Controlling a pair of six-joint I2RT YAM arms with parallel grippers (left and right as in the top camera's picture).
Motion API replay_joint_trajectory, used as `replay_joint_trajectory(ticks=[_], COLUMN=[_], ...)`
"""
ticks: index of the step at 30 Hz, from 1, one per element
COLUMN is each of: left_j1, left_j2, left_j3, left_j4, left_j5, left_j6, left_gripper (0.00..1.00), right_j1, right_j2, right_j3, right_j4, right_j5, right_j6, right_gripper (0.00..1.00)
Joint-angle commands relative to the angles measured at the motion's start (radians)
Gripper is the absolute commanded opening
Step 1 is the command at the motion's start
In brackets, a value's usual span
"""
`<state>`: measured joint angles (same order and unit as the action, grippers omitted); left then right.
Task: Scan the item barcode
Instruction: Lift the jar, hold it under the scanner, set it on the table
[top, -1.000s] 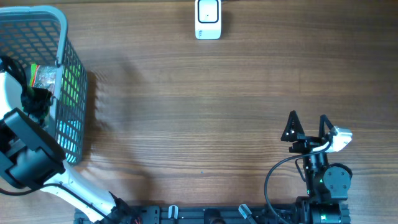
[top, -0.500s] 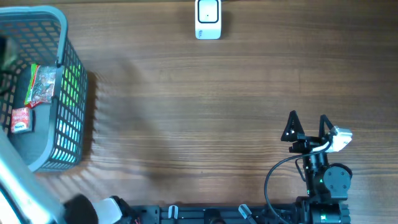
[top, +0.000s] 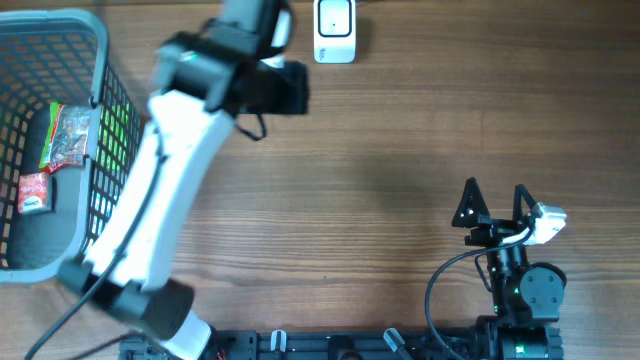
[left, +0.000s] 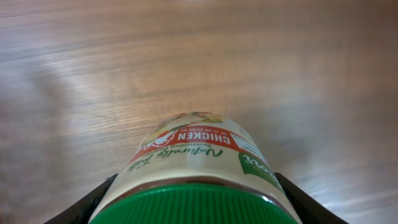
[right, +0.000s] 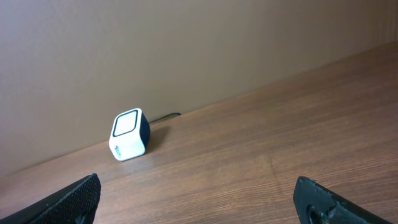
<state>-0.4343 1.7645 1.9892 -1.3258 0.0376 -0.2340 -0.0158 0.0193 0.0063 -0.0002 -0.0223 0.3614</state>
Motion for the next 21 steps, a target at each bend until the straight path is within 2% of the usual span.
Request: replay_joint_trajectory(ticks=[1, 2, 6, 9, 11, 14, 21], left_j1=[-0.058, -0.074, -0.1, -0.103, -0.11, -0.131, -0.285], left_j2=[0.107, 0.142, 0.239, 0.338, 0.393, 0.491, 0.635], left_j3=[0.006, 0.006, 0.006, 0.006, 0.006, 0.004, 0.004], left_j4=[-0.021, -0.033, -0.037, -0.032, -0.024, 0.07, 0.213], left_j5=[0.113, 0.151, 0.153, 0.157, 0.152, 0.141, -0.034], left_j6=[0.304, 0.381, 0.542, 0.556, 0.611, 0.624, 0.647], left_gripper=[0.64, 0.64, 0.65, 0.65, 0.65, 0.66, 0.67], right_j1=[0.004, 0.004, 0.004, 0.004, 0.004, 0.004, 0.004], right_j2=[-0.005, -0.005, -0.005, -0.005, -0.005, -0.005, -0.005], right_j3=[-0.001, -0.001, -0.001, -0.001, -0.001, -0.001, -0.001], right_j4=[0.004, 0.004, 0.004, 0.003, 0.004, 0.004, 0.004], right_j5=[-0.005, -0.005, -0.005, -0.005, -0.005, -0.005, -0.005], right_j6=[-0.014, -0.014, -0.014, -0.014, -0.014, -0.014, -0.014], right_gripper=[1.0, 1.0, 1.0, 1.0, 1.0, 1.0, 1.0])
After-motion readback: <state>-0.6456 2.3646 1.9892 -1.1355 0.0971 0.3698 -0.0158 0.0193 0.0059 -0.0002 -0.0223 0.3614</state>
